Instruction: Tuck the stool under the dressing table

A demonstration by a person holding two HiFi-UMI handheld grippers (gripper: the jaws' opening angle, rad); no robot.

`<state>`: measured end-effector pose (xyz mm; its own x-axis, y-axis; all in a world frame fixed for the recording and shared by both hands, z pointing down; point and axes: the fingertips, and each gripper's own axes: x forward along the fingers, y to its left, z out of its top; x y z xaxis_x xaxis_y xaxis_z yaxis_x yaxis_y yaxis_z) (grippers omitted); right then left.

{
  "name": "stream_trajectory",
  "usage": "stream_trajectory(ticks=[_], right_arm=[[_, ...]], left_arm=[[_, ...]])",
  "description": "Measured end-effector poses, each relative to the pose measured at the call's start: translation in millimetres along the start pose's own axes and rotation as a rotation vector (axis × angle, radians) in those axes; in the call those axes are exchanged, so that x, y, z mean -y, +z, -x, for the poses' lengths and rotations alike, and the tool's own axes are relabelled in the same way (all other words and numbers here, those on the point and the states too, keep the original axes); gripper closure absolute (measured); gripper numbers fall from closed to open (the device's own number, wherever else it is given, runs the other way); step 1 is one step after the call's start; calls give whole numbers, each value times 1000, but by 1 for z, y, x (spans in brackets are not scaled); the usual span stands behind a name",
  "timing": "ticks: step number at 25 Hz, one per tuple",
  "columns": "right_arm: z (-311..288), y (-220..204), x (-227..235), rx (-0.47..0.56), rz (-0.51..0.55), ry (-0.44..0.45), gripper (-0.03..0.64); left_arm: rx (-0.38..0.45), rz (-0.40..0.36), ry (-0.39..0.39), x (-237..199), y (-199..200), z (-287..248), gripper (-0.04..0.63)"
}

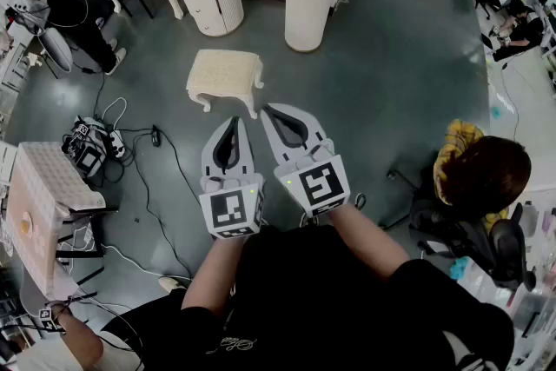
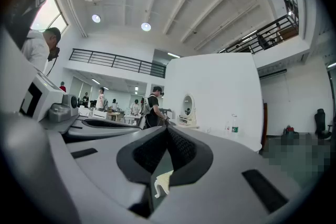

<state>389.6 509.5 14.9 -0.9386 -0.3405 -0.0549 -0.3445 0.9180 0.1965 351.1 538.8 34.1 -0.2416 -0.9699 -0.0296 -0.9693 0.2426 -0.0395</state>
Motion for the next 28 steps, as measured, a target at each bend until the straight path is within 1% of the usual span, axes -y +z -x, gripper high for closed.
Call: stream_trajectory(ticks=[3, 6, 9, 13, 16, 19, 22, 26, 28], right_arm=[[1, -1, -2, -5, -47, 0, 611], [1, -4, -8, -16, -64, 3, 611], [-2, -7, -14, -19, -19, 15, 611], [-9, -13, -22, -33, -15, 11, 611], [-18, -16, -30, -49, -49, 2, 611], [-31, -17, -41, -48, -33, 6, 611], [-44, -21, -50, -75, -77, -6, 611], [-57, -26, -58, -79, -47, -10, 611], [-65, -30, -60, -96, -51, -12, 611]], left_arm=[[-2, 3, -1, 0, 0, 1, 591], [-5, 3, -4, -2, -2, 3, 591], [-9, 9, -3, -8, -6, 6, 591], [-18, 19, -3, -20, -13, 8, 591], [-23, 25, -1, -33, -18, 10, 591], [-40, 40, -7, -48, -24, 11, 591], [-47, 48, -13, -65, -28, 10, 591], [-57, 53, -9, -89, -36, 8, 591], [-67, 58, -3, -102, -40, 4, 591]])
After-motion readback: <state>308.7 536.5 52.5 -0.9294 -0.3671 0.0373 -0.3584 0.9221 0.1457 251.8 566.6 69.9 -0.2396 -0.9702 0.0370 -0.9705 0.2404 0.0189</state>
